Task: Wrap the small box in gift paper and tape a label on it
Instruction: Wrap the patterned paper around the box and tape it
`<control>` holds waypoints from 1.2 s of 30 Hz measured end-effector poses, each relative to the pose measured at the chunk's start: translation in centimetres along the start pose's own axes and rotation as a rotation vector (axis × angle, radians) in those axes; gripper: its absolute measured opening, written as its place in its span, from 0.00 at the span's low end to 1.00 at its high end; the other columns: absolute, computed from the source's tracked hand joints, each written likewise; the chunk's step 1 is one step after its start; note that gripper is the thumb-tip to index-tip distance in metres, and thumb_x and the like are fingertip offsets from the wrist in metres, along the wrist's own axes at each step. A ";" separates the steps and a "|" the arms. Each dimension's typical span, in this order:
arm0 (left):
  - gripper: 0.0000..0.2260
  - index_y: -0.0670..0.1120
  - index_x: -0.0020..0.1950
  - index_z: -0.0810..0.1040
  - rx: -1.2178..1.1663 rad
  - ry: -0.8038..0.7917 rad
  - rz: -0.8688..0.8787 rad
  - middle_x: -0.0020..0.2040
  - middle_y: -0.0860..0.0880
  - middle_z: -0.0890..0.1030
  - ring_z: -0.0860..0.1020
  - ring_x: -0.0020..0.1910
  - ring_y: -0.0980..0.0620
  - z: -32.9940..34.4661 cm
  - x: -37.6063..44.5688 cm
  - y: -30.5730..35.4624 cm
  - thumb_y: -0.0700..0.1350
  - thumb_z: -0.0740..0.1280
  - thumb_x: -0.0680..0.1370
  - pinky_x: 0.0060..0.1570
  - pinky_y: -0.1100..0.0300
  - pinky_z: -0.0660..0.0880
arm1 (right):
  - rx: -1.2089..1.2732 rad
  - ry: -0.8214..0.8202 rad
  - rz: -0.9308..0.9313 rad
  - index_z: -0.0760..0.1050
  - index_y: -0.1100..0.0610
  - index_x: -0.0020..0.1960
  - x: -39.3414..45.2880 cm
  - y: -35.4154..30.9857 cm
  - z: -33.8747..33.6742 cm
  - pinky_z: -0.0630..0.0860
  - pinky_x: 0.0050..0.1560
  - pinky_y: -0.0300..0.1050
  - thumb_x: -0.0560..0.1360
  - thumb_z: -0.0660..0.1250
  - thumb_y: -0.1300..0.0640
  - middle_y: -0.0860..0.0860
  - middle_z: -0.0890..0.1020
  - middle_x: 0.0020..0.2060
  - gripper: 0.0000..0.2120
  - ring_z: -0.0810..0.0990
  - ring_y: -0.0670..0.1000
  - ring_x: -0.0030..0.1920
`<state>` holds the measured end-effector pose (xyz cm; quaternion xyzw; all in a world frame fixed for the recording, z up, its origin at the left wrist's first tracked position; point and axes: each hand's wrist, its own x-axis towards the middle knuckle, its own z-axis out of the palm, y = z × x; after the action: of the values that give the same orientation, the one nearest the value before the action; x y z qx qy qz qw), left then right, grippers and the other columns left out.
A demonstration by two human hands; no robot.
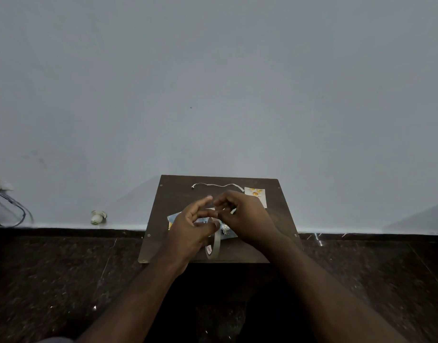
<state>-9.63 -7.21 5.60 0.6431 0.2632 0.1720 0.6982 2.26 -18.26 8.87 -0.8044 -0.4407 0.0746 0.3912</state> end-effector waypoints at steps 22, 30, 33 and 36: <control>0.21 0.57 0.62 0.76 -0.113 0.241 -0.092 0.42 0.50 0.86 0.82 0.45 0.49 1.0 0.3 -0.4 0.37 0.72 0.75 0.47 0.47 0.79 | 0.996 0.122 0.693 0.78 0.62 0.46 -1.8 -1.0 2.2 0.82 0.39 0.46 0.73 0.72 0.69 0.59 0.82 0.36 0.06 0.81 0.52 0.34; 0.20 0.64 0.56 0.78 -0.163 0.278 -0.137 0.50 0.46 0.84 0.83 0.45 0.42 1.2 0.2 0.2 0.42 0.71 0.69 0.40 0.47 0.80 | 0.856 0.130 0.606 0.80 0.63 0.48 -2.4 -0.6 2.7 0.81 0.40 0.47 0.72 0.75 0.66 0.54 0.84 0.36 0.06 0.82 0.50 0.36; 0.20 0.63 0.56 0.78 -0.184 0.258 -0.142 0.49 0.41 0.84 0.83 0.46 0.41 1.1 0.4 0.4 0.41 0.70 0.70 0.49 0.36 0.80 | 0.673 0.082 0.526 0.83 0.59 0.48 -3.0 0.1 2.7 0.80 0.37 0.45 0.73 0.75 0.63 0.53 0.86 0.40 0.05 0.83 0.49 0.37; 0.21 0.59 0.58 0.78 -0.217 0.247 -0.131 0.50 0.37 0.83 0.81 0.45 0.42 1.1 0.6 0.6 0.40 0.69 0.69 0.51 0.36 0.79 | 0.544 -0.007 0.462 0.83 0.54 0.51 -3.5 0.9 3.0 0.77 0.31 0.43 0.74 0.74 0.63 0.50 0.85 0.47 0.08 0.83 0.52 0.37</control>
<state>-8.42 -7.69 6.12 0.5194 0.3680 0.2313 0.7357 -0.67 -19.57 5.38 -0.7490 -0.2123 0.2785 0.5624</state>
